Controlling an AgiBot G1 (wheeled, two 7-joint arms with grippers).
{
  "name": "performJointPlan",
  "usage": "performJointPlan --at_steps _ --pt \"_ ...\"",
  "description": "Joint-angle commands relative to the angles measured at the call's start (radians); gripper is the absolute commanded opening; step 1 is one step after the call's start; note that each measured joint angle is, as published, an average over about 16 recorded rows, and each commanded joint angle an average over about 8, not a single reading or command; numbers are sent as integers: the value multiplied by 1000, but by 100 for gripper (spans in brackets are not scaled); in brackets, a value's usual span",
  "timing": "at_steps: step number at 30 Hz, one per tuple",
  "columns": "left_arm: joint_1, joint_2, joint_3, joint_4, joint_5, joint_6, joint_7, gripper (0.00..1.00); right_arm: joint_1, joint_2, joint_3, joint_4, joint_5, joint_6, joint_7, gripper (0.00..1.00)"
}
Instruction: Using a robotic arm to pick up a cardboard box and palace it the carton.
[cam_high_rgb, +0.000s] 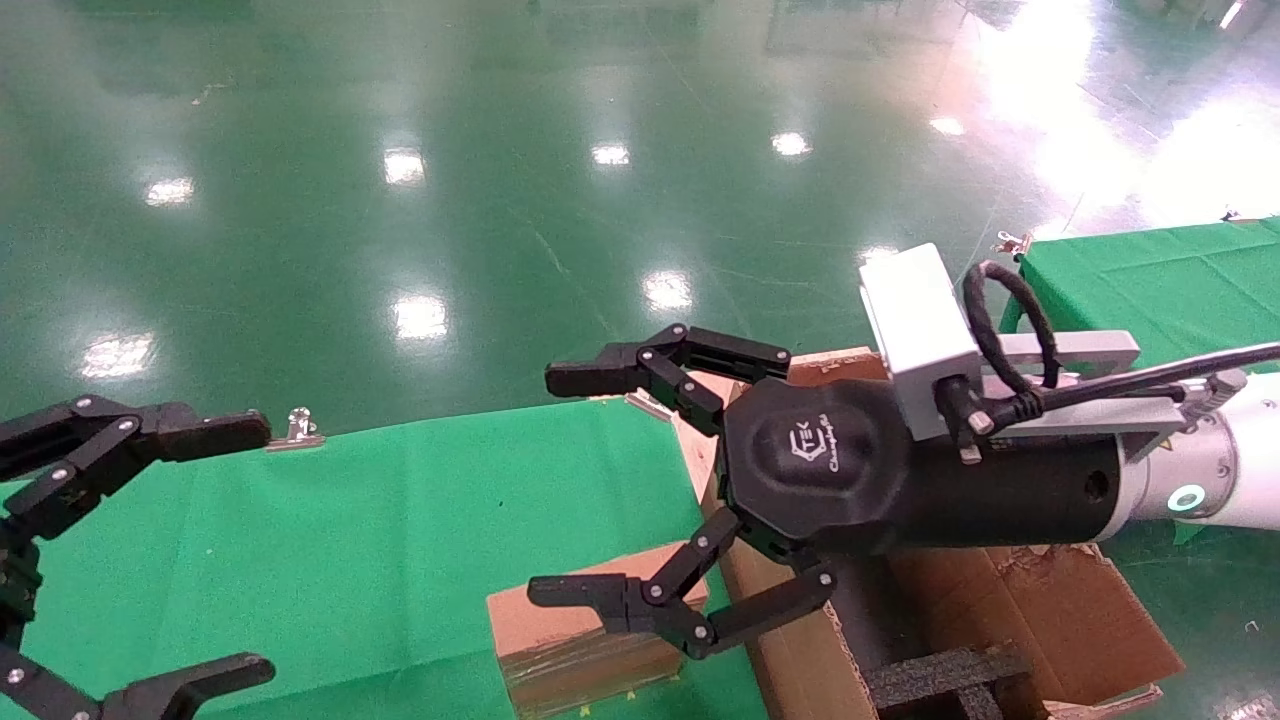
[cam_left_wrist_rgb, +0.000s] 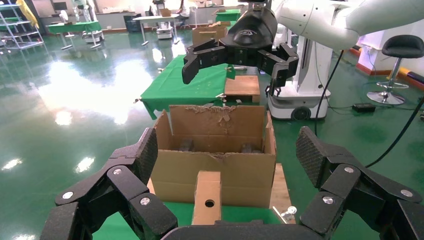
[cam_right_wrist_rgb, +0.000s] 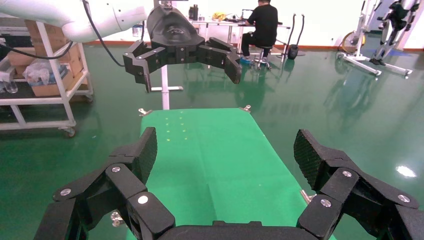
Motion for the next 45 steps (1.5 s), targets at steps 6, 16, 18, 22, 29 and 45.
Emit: performJointPlan --at_steps 6,16,18,22,29,45 --pt "0 0 0 0 0 0 0 100 0 0 0 0 0 0 0 100" --pt "0 0 0 0 0 0 0 100 0 0 0 0 0 0 0 100" --pt "0 0 0 0 0 0 0 100 0 0 0 0 0 0 0 100" --pt "0 0 0 0 0 0 0 71 0 0 0 0 0 0 0 100" --pt "0 0 0 0 0 0 0 0 0 0 0 0 0 0 0 100" --pt "0 0 0 1 0 0 0 0 104 -21 -125 11 -244 -59 6 100"
